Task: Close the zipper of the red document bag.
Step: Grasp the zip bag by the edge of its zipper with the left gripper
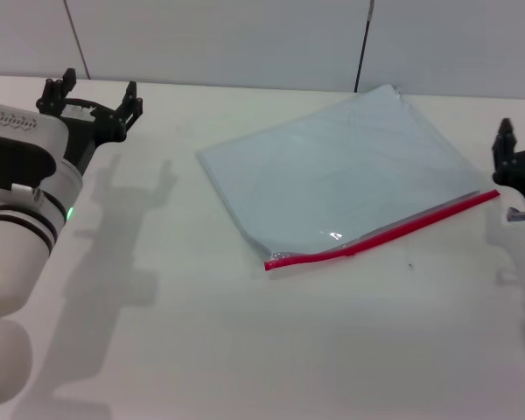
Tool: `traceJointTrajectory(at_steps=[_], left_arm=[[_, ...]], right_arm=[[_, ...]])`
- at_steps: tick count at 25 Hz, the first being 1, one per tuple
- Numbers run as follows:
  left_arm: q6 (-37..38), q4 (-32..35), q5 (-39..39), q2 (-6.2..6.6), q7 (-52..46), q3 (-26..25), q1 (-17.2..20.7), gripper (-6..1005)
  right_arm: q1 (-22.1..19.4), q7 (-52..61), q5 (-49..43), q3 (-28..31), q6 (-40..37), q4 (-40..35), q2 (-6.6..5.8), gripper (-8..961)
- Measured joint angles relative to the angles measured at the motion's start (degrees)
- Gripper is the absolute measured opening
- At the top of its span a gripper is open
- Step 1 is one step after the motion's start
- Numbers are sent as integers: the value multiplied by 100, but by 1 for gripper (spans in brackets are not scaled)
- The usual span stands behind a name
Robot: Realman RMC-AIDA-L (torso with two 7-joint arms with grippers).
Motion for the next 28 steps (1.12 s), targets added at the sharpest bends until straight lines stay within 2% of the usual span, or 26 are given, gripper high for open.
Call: traceJointTrajectory(at_steps=[4,9,12,22,28], left_arm=[[-212,39,-27,-14,-32,99,112,876],[-1079,33,-52,-18,-43,451,266,877],[-1363,1,-67,-18,-49,669,296,877],[-1348,2,-80,-15,-27,854,309,876],[-900,312,-19,49,294,1188,303,876]], right_arm=[[-160,0,2,-169,407,-67,4,403],[-259,6,3,-389,854,-153,2,405],[-260,7,3,-396,854,-166,-3,407],[-230,7,89,-372,780,-149,-18,406],[-210,7,282,-401,678,-89,-30,405]])
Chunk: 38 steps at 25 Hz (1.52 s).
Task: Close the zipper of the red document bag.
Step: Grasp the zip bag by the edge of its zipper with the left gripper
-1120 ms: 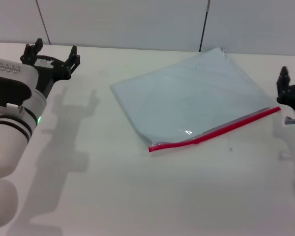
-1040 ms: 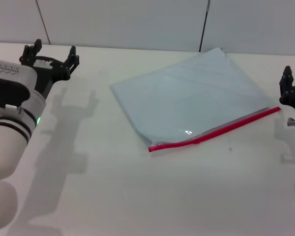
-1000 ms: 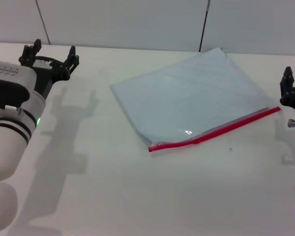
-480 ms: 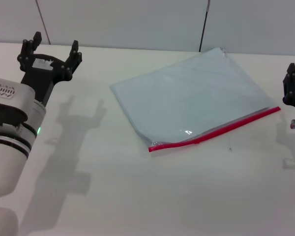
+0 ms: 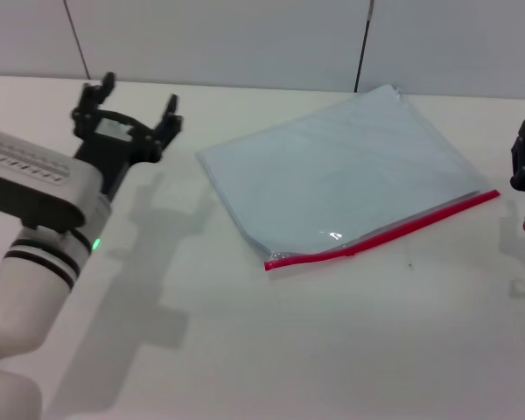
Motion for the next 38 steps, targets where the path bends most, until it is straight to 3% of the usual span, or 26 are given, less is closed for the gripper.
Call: traceJointTrajectory(at_steps=[6,10,11,13,21,25,29,30,38], left_arm=[[905,1059,-21,80,1066,-86,216,877],[2560,2375,-45,190,2037,-486,502,876],[2560,2375,-45,190,2037,-486,502,876],[3340,2799,-44,207,2334,-703,589,876],[5865,3767,134,80,3119,-1449,731,876],[7015,4161,757,-11,3048,-1751,744,876],[8071,4516,1378,-17,2591,-1913,637,877],[8630,4657,1750,-17,2279,-1980,511,877],[9807,4810,2507,-10,1735,-1992,38,877]], right_arm=[[22,-1,1,57,-192,62,-2,404],[52,-2,1,59,-267,88,-2,403],[62,-2,3,59,-293,90,-2,403],[77,-3,7,59,-344,94,-3,403],[100,-3,81,58,-480,164,-9,403],[137,-3,102,58,-536,171,-10,402],[175,-3,148,58,-592,170,-11,402],[187,-3,151,58,-599,170,-11,402],[255,-3,158,58,-674,170,-11,401]])
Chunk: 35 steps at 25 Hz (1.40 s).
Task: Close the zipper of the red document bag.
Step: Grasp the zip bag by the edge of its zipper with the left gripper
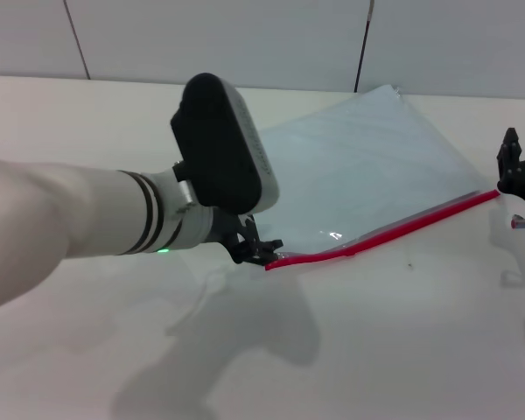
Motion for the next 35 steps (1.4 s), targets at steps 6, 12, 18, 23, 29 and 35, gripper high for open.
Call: traceJointTrajectory(at_steps=[6,12,18,23,29,35], left_arm=[[565,152,72,5,13,42,-244,877],[967,153,111,1,10,198,-495,877],[984,-120,119,-3,34,248,-657,877],[988,-385,128,-9,16,365,-817,877],[935,-588,137,-13,97,374,-934,876],[852,-894,140,-20,123,375,-1102,876]], right_arm=[[50,0,1,0,-47,0,0,401],[120,0,26,9,-134,5,0,401],[139,-4,62,9,-140,12,0,400],[140,-5,63,9,-150,18,0,400],[157,-8,63,9,-183,18,0,400],[179,-9,63,9,-220,22,0,399]])
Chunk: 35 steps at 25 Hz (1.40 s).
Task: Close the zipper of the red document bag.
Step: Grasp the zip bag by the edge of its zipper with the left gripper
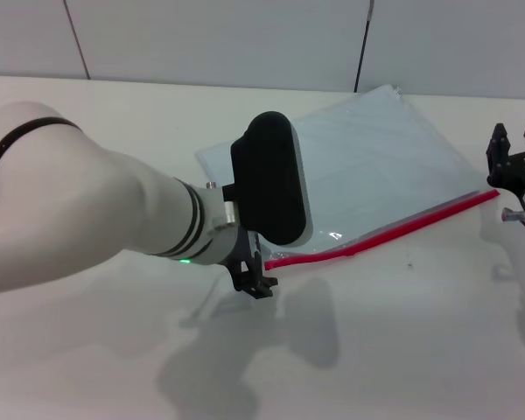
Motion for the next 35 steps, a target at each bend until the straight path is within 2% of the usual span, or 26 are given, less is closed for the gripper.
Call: traceJointTrajectory(at_steps=[35], left_arm=[[-1145,-552,114,-1,-21,209,-58,877]], right_arm=[[105,0,-1,0,-127,-4,0,397]])
